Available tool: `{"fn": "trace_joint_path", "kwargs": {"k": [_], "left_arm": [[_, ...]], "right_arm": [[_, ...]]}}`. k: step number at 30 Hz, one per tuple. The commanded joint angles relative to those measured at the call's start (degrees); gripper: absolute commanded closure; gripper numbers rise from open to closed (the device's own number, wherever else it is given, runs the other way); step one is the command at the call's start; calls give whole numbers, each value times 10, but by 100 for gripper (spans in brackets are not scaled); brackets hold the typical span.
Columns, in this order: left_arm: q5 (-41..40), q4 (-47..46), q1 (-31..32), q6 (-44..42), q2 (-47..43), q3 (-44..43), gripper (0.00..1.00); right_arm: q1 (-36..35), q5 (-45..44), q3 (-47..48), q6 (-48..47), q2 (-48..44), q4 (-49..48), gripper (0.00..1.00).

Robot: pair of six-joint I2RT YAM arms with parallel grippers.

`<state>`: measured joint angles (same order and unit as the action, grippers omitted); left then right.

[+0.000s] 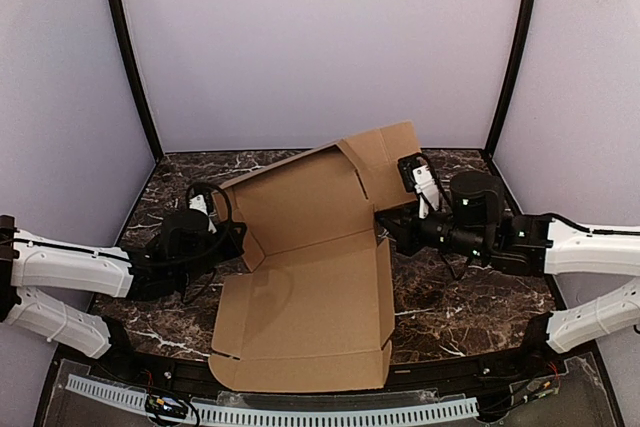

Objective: Fold the paper box

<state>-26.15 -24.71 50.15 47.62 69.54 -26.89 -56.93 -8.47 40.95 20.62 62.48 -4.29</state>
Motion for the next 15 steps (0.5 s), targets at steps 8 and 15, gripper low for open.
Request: {"fn": "trace_joint_path", "kwargs": {"k": [8,15], "left_arm": [[46,-14,-3,-22,-23,-27,99],[82,-17,-5,-65,-30,-43,99]], "right_arm": [[-17,41,55,-46,72,40,100],[-17,82,68,-81,88,129,100]]}}
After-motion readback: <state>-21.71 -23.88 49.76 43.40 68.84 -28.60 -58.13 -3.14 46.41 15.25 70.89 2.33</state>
